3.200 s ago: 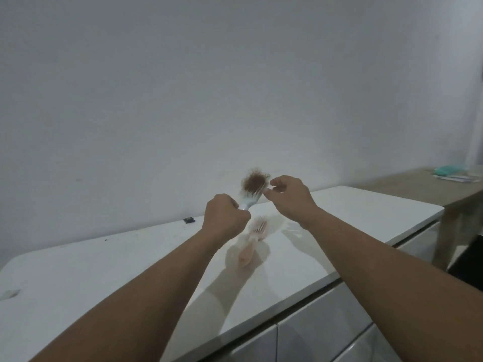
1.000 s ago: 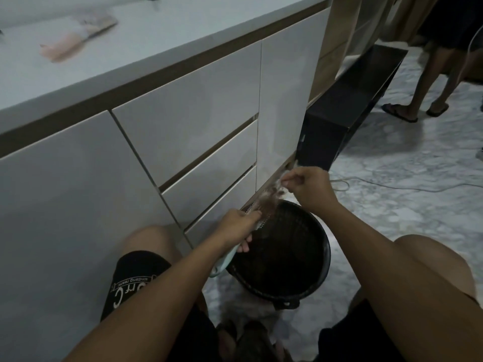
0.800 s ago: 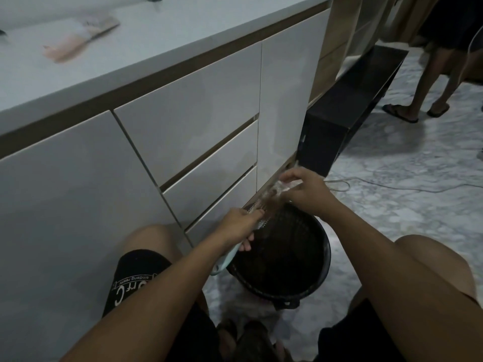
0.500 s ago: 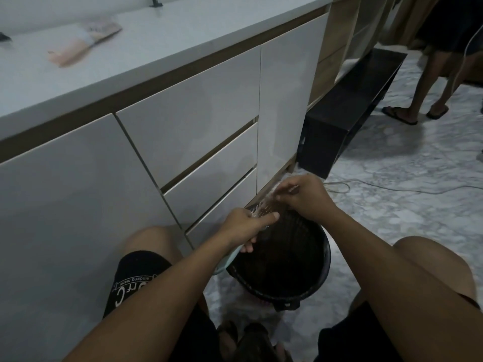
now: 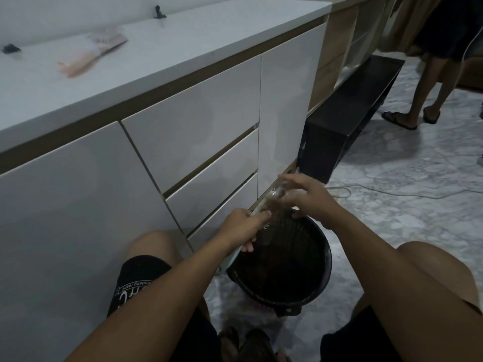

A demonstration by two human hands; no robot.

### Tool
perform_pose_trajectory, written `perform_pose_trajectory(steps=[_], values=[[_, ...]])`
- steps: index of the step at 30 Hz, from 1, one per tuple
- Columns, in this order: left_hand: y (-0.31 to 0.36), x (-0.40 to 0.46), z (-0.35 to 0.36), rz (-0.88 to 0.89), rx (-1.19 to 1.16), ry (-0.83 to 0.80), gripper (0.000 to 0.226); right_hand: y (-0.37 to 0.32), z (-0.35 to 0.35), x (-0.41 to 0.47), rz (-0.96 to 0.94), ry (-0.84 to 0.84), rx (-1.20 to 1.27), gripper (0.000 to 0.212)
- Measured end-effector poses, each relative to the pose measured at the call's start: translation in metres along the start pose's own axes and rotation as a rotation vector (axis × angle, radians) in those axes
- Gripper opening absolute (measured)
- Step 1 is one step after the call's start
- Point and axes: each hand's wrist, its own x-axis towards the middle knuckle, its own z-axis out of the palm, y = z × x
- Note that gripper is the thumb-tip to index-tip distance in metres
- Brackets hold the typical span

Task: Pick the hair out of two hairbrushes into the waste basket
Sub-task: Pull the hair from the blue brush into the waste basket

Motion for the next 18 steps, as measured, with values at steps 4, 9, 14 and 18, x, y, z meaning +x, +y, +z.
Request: perform_pose_trajectory(steps=[4, 9, 14, 18], values=[[0.003, 0.000, 0.002, -0.034, -0.076, -0.020, 0.033, 0.003, 0.006, -0.003, -0.152, -0.038, -0.169, 0.041], [0.002, 0.003, 0.002, -0.026, -0.064, 0.060, 0.027, 0.007, 0.002, 0.002, -0.094, 0.247, -0.194, 0.028], [0.001, 0.004, -0.001, -0.026, -0.125, 0.138, 0.030, 0.010, -0.006, 0.006, 0.021, 0.289, -0.166, 0.027], [0.007, 0.004, 0.003, 0.010, -0.163, 0.129, 0.027, 0.007, 0.003, 0.002, 0.088, 0.073, -0.075, 0.031]])
